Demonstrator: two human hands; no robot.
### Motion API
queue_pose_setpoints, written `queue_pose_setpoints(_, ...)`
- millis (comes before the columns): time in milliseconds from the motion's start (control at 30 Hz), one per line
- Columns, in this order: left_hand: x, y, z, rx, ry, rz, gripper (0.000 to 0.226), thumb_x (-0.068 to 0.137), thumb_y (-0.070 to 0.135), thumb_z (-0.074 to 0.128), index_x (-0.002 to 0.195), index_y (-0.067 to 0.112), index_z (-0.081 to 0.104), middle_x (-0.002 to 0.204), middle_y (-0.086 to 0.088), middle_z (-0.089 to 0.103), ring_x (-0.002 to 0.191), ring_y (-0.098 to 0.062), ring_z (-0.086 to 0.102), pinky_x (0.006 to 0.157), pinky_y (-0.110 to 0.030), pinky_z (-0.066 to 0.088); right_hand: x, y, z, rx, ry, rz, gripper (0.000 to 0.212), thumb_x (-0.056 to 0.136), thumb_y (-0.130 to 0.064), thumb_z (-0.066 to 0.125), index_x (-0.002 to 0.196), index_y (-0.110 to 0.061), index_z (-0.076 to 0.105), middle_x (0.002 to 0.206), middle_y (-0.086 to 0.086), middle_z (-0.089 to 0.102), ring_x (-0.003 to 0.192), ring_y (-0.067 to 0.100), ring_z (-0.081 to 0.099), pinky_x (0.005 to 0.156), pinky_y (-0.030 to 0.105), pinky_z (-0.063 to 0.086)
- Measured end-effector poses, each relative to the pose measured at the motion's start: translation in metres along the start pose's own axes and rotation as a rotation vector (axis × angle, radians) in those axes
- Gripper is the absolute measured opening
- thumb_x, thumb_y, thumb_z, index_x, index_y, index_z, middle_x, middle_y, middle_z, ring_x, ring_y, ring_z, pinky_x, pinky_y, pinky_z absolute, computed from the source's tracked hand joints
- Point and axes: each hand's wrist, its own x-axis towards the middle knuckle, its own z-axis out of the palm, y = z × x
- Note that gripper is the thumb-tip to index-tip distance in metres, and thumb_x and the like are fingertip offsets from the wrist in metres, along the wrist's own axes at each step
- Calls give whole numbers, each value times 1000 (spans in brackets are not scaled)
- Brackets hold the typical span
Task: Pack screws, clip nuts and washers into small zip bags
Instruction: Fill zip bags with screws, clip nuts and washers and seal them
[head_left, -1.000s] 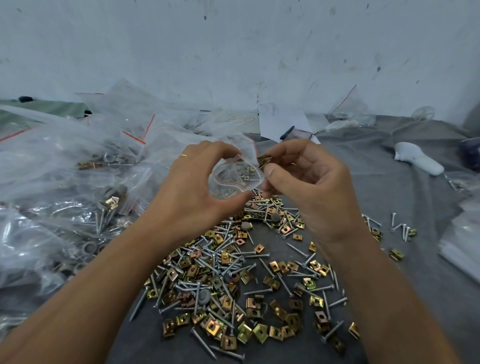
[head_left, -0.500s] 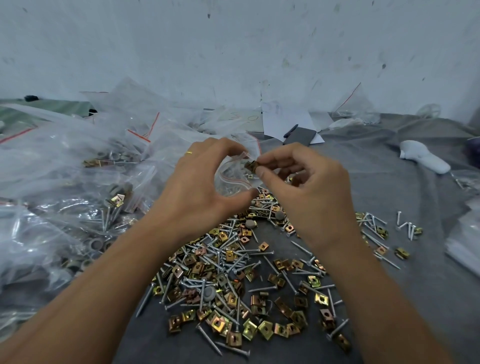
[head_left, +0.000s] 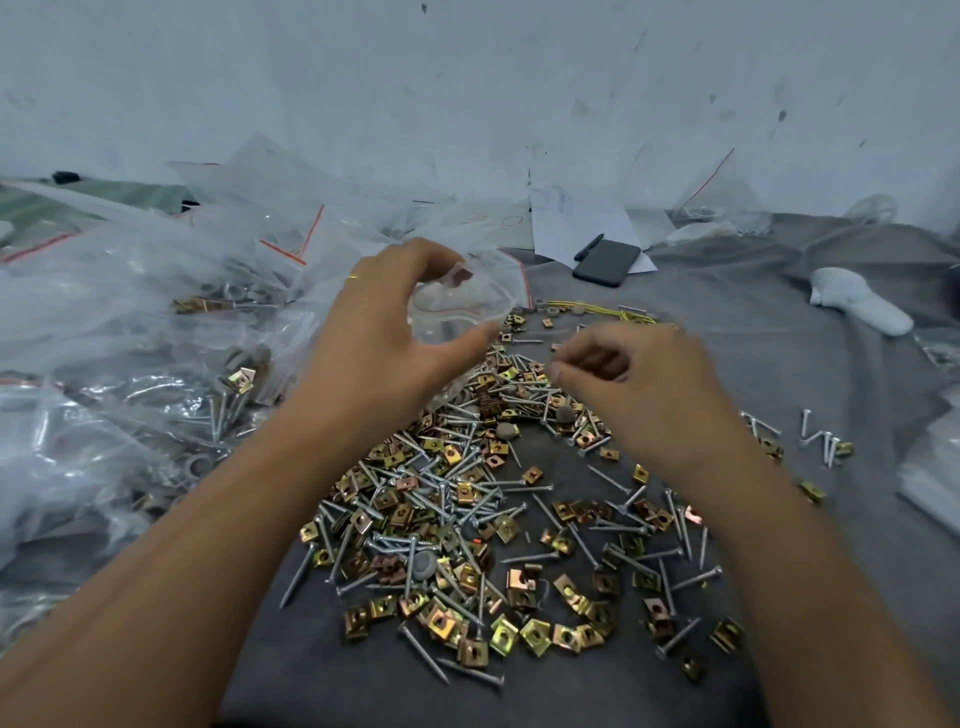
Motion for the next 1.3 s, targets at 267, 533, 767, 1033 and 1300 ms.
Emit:
queue_pose_setpoints(267, 4, -3, -2, -11, 83, -35, 35, 92, 33, 81, 118, 17, 64, 119, 5, 68, 121, -10, 59, 95, -9, 37, 0, -4, 27, -445, -325, -33, 23, 91, -31, 77, 112, -42, 74, 103, -13, 57, 103, 18, 60, 90, 40, 55)
queue_pose_setpoints(533, 4, -4, -3, -48, 88, -47, 35, 91, 33, 81, 116, 20, 62, 119, 6, 68, 120, -8, 58, 93, -2, 35, -3, 0, 33, -457, -304, -28, 37, 94, -40, 73, 128, -48, 63, 117, -7, 48, 114, 18, 54, 94, 42, 53)
queue_pose_setpoints(767, 2, -3, -2, -45, 89, -41, 33, 91, 33, 82, 114, 26, 58, 119, 8, 67, 118, -7, 57, 92, -2, 34, 1, -3, 35, -478, -291, -37, 28, 90, -48, 76, 117, -43, 69, 110, -9, 51, 107, 16, 55, 88, 38, 54)
queue_pose_setpoints(1033, 3, -5, -2, -22, 86, -29, 34, 91, 35, 81, 113, 30, 56, 117, 11, 64, 118, -8, 57, 91, -3, 34, 0, -5, 39, -542, -199, -131, 21, 97, -42, 65, 114, -34, 74, 111, -5, 59, 113, 17, 55, 96, 39, 51)
queue_pose_setpoints(1300, 3, -5, -1, -19, 89, -25, 34, 90, 33, 82, 113, 29, 58, 117, 10, 65, 117, -8, 58, 92, -4, 35, 0, -1, 43, -575, -186, -172, 21, 93, -49, 71, 111, -38, 75, 112, -9, 60, 112, 16, 54, 93, 36, 46)
